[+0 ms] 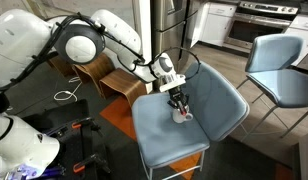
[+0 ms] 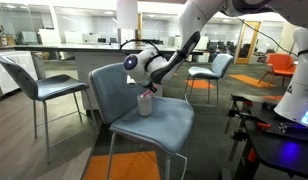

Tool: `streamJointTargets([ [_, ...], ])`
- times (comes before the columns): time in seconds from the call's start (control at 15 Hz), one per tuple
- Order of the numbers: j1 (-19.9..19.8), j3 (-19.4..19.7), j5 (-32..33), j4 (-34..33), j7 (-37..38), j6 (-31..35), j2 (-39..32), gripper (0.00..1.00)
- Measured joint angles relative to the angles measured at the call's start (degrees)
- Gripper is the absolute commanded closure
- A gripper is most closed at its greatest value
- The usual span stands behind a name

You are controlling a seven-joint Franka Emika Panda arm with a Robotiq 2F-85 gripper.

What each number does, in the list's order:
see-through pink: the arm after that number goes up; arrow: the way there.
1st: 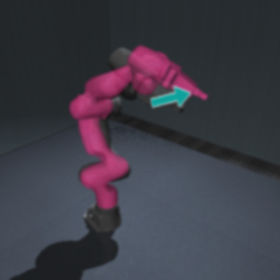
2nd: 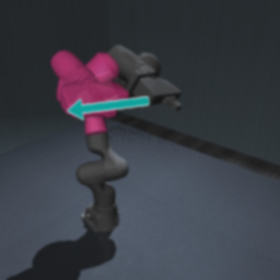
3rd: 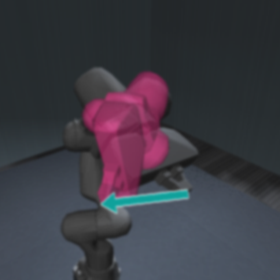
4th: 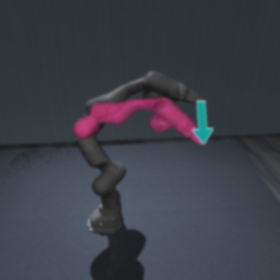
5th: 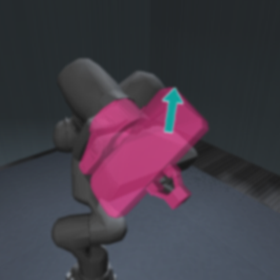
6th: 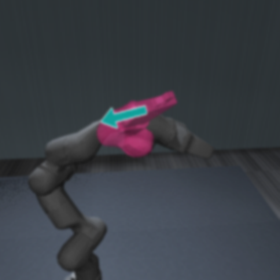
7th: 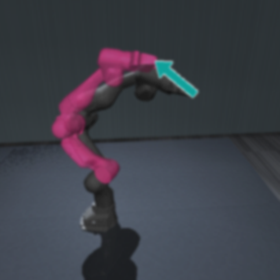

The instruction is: Put the red marker in the white mug

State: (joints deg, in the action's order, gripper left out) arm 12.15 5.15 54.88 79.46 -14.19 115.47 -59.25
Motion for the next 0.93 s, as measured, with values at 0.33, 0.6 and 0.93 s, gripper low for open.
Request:
streamJointTargets([
  [0.33, -0.42, -0.38, -1.13, -2.93, -0.02, -1.12, -0.92, 0.19],
  [0.6, -3.2, -3.69, -10.88, -3.37, -0.46, -2.17, 2.73, 0.0],
  [0.93, -6.93, -6.28, -25.39, 0.74, -1.48, -2.38, 10.41, 0.0],
])
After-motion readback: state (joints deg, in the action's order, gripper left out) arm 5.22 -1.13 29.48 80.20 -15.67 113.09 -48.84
